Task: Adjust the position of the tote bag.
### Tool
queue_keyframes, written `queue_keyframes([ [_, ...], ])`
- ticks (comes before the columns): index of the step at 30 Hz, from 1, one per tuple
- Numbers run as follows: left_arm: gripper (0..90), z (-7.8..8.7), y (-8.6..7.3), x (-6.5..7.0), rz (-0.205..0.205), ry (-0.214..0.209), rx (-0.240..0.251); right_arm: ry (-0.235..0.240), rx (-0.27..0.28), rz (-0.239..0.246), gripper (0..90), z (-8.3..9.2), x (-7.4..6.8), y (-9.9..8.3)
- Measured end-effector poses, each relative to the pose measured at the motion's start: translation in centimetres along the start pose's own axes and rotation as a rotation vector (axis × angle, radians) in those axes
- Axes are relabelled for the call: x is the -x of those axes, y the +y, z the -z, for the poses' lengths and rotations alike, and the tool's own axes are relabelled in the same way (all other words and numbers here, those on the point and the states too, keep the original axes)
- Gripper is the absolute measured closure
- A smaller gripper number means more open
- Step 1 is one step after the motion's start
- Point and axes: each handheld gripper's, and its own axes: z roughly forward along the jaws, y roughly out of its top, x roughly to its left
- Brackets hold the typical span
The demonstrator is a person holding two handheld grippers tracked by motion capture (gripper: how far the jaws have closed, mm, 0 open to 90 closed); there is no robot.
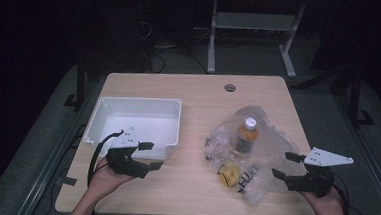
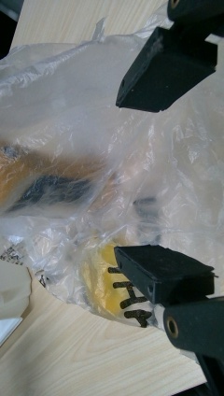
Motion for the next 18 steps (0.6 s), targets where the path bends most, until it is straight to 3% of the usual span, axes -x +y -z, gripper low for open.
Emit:
queue_keyframes([
  [9,27.4,-1.8,1.7,0.5,-0.021,-0.051,-0.021,0.000,0.002,0.000,22.5,0.2,0.1,-0.2],
  [18,30.4,-3.8,3.5,1.3,-0.067,-0.104,-0.030,-0.012,-0.005,0.004,22.5,0.3,0.2,-0.3],
])
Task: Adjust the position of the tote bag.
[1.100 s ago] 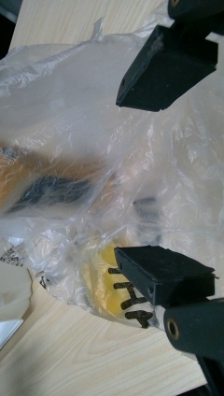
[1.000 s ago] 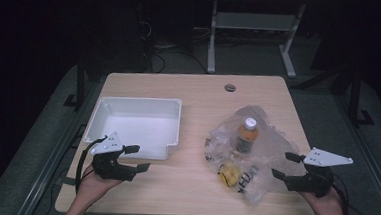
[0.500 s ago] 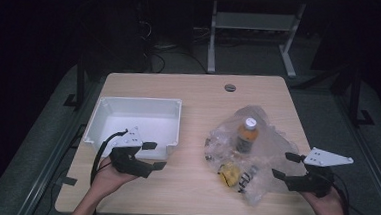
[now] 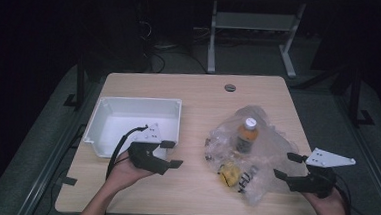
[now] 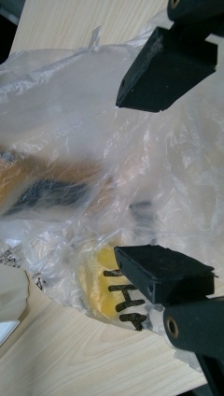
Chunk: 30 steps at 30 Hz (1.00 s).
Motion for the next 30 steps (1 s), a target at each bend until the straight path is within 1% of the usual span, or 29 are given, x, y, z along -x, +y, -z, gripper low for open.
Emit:
queue_keyframes([
  [1,30.5,-0.3,0.2,0.1,0.000,-0.007,0.005,-0.001,0.000,-0.001,22.5,0.0,0.0,0.0],
  [3,30.9,-0.8,0.6,0.2,-0.005,-0.020,-0.001,-0.002,0.004,-0.002,22.5,0.0,0.0,-0.1],
  [6,31.9,-1.4,1.3,0.4,-0.024,-0.033,-0.012,-0.001,0.000,0.000,22.5,0.0,0.0,0.0],
  [9,33.0,-2.1,2.1,0.4,-0.014,-0.060,-0.015,-0.002,0.008,0.005,22.5,0.1,0.0,0.0],
  [10,33.6,-2.3,2.4,0.4,-0.020,-0.064,-0.021,-0.003,0.010,0.005,22.5,0.1,-0.1,0.0],
  [12,33.5,-2.9,2.9,0.4,-0.029,-0.066,-0.034,-0.003,0.013,0.006,22.5,0.2,-0.1,0.0],
  [18,34.0,-4.3,4.4,0.5,-0.056,-0.084,-0.053,-0.006,0.013,0.012,22.5,0.3,0.0,0.0],
  [23,32.6,-5.5,5.5,0.5,-0.053,-0.094,-0.057,-0.007,0.016,0.008,22.5,0.2,0.1,0.2],
  [24,32.4,-5.8,5.6,0.5,-0.055,-0.093,-0.055,-0.007,0.016,0.007,22.5,0.2,0.1,0.2],
  [28,32.6,-6.8,6.4,0.4,-0.075,-0.093,-0.074,-0.006,0.017,0.005,22.5,0.2,0.3,0.0],
  [29,32.9,-7.1,6.6,0.4,-0.076,-0.092,-0.075,-0.005,0.014,-0.006,22.5,0.3,0.3,0.0],
  [30,33.3,-7.3,6.8,0.4,-0.077,-0.093,-0.075,-0.006,0.020,-0.007,22.5,0.4,0.4,-0.1],
])
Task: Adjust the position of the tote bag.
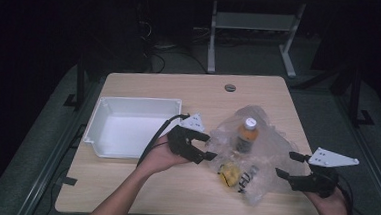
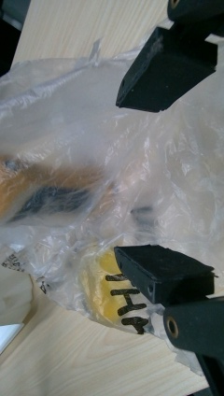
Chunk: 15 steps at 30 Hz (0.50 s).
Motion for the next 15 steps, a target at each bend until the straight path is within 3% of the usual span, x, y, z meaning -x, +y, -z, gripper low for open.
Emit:
queue_keyframes([
  [9,42.7,-1.5,2.1,-0.7,0.008,0.012,-0.017,0.002,-0.002,0.017,22.5,0.1,-0.2,0.0],
  [15,46.2,-2.5,2.6,-1.0,0.005,0.017,-0.023,-0.008,0.011,0.005,22.5,0.3,-0.2,0.2],
])
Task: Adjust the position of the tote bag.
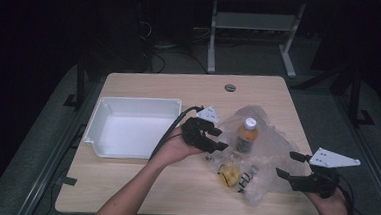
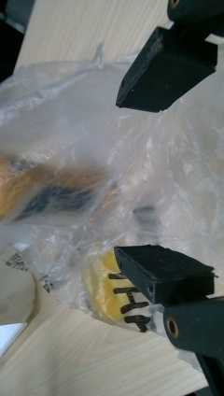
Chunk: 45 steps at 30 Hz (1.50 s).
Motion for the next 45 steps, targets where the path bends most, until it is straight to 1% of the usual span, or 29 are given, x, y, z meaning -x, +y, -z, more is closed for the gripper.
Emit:
queue_keyframes([
  [1,46.5,-0.2,0.0,-0.1,0.001,0.002,-0.002,-0.003,0.009,-0.001,22.5,0.1,0.0,0.1],
  [3,49.3,-0.6,0.1,-0.3,-0.002,-0.010,0.003,-0.003,0.025,0.000,22.6,0.2,0.1,0.2],
  [4,51.2,-0.7,0.2,-0.4,-0.005,-0.011,0.008,-0.001,0.025,-0.001,22.5,0.2,0.1,0.2],
  [5,51.9,-0.9,0.3,-0.5,0.004,-0.012,0.013,0.001,0.017,-0.005,22.6,0.1,0.0,0.1],
  [7,52.9,-1.2,0.8,-0.7,0.008,-0.012,0.010,0.001,0.012,-0.003,22.6,0.1,-0.1,0.1],
  [9,53.6,-1.7,1.2,-0.8,0.002,0.003,-0.003,0.003,0.014,-0.002,22.6,0.1,-0.1,0.0],
  [10,53.5,-1.8,1.4,-0.8,0.002,0.002,-0.006,0.005,0.015,-0.004,22.6,0.1,0.0,0.0],
  [13,51.6,-2.3,1.7,-1.0,0.014,0.012,0.005,0.008,0.008,-0.001,22.5,0.0,0.0,0.0],
  [14,50.0,-2.5,1.8,-1.1,0.018,0.020,0.001,0.009,0.005,-0.001,22.6,0.0,0.0,-0.1],
  [16,49.3,-2.8,1.9,-1.1,0.012,0.040,-0.011,0.009,0.001,0.000,22.5,-0.1,0.0,-0.1],
  [18,49.4,-3.0,2.1,-1.3,0.015,0.043,-0.024,0.010,0.002,0.001,22.5,-0.1,0.0,-0.1],
  [20,52.2,-3.3,2.3,-1.4,0.020,0.042,-0.028,0.009,0.006,0.002,22.5,0.0,0.0,-0.1],
  [21,53.3,-3.4,2.3,-1.5,0.010,0.043,-0.040,0.011,0.003,-0.005,22.6,0.0,0.0,-0.1],
  [23,55.8,-3.6,2.4,-1.6,0.023,0.048,-0.039,0.010,0.003,-0.007,22.6,0.0,0.0,-0.2],
  [25,60.3,-3.8,2.4,-1.6,0.029,0.056,-0.035,0.010,-0.005,-0.004,22.6,-0.1,0.0,-0.2],
  [27,65.3,-3.8,2.4,-1.7,0.040,0.044,-0.028,0.011,-0.012,-0.005,22.6,-0.2,0.0,-0.3],
  [29,71.4,-3.8,2.4,-1.7,0.035,0.052,-0.031,0.011,-0.010,-0.004,22.6,-0.2,-0.1,-0.2],
  [30,73.6,-3.9,2.4,-1.7,0.035,0.061,-0.036,0.012,-0.006,0.001,22.6,-0.2,0.0,-0.2],
  [31,77.2,-3.9,2.4,-1.8,0.037,0.076,-0.036,0.011,-0.011,-0.004,22.6,-0.2,-0.1,-0.2],
  [32,81.0,-3.9,2.4,-1.9,0.033,0.077,-0.037,0.012,-0.012,-0.002,22.6,-0.3,0.0,-0.2],
  [34,85.5,-4.0,2.3,-2.0,0.057,0.073,-0.035,0.010,-0.017,0.002,22.6,-0.3,-0.1,-0.3],
  [35,87.0,-4.0,2.2,-2.0,0.059,0.075,-0.043,0.007,-0.016,0.005,22.6,-0.3,0.0,-0.3],
  [37,88.2,-4.0,2.2,-2.1,0.054,0.079,-0.045,0.007,-0.013,0.000,22.6,-0.1,0.0,-0.4],
  [38,88.4,-4.1,2.1,-2.1,0.059,0.081,-0.043,0.008,-0.013,-0.008,22.6,-0.1,0.0,-0.4],
  [39,89.1,-4.2,2.0,-2.1,0.064,0.086,-0.041,0.006,-0.007,-0.004,22.6,-0.1,0.1,-0.4],
  [41,89.4,-4.1,1.7,-2.2,0.055,0.096,-0.054,0.005,-0.013,-0.010,22.6,-0.1,0.1,-0.4],
  [42,89.4,-4.1,1.5,-2.2,0.065,0.100,-0.051,0.006,-0.012,-0.010,22.6,-0.1,0.1,-0.4],
  [43,89.5,-4.1,1.3,-2.4,0.060,0.107,-0.055,0.005,-0.011,-0.006,22.6,-0.1,0.1,-0.4],
  [45,89.6,-4.0,1.0,-2.6,0.073,0.110,-0.066,0.007,-0.016,-0.005,22.6,-0.2,0.1,-0.4],
])
